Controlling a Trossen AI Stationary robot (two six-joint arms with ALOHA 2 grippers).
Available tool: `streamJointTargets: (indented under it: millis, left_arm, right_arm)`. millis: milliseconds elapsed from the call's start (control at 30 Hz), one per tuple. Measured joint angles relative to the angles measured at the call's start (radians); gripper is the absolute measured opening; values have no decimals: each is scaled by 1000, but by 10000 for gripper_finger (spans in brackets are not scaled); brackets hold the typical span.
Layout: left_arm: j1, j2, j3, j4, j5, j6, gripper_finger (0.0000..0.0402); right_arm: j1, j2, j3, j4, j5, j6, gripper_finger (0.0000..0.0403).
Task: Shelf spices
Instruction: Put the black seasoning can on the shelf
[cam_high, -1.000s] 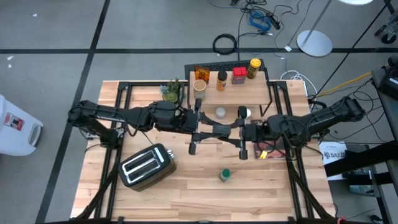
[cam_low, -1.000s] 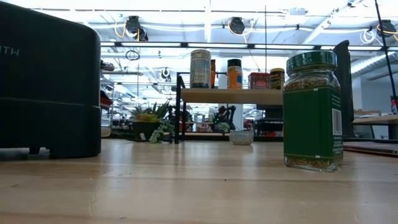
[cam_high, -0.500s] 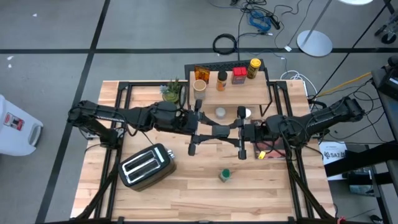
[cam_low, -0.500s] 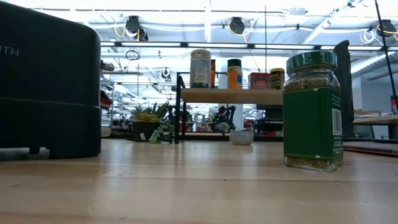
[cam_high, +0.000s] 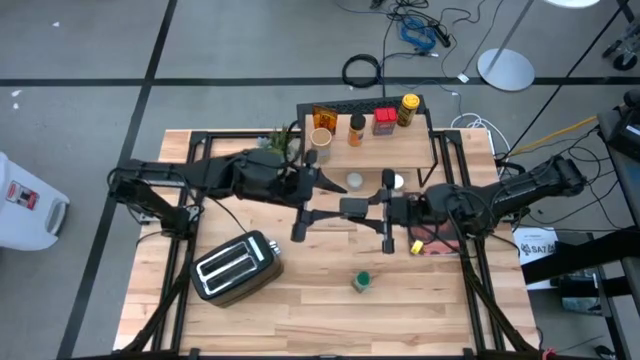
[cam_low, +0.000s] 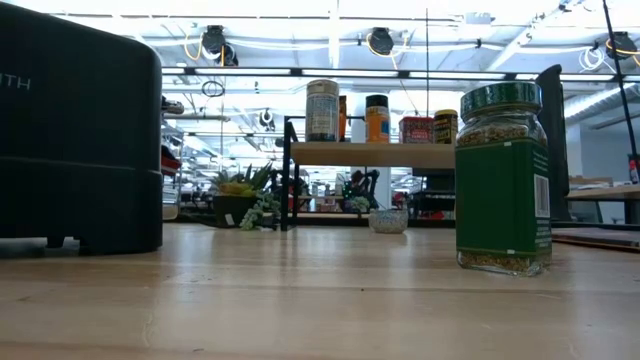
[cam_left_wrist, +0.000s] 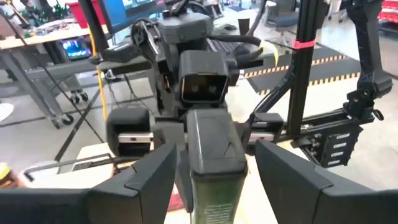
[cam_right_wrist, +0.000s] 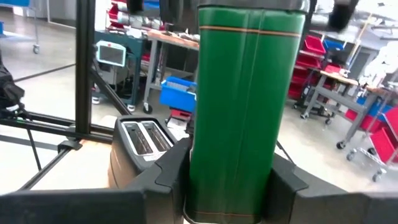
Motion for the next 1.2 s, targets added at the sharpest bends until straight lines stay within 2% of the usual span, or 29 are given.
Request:
streamJointTargets:
  millis: [233,533,867,1200]
  left_arm:
    - [37,5,109,-232,-20,-1,229]
    - [64,12,131,-425,-15,-25,229]
    - [63,36,129,-530,-12,-53,232]
    - [55,68,134,-575,-53,-51,289]
  right_arm:
    - [-18,28,0,-3,3,20,124]
    - [-51,113,2,46,-34,37,123]
    - [-65,230,6,94,-49,68,122]
    - [-70,306,6,103,-52,110,121]
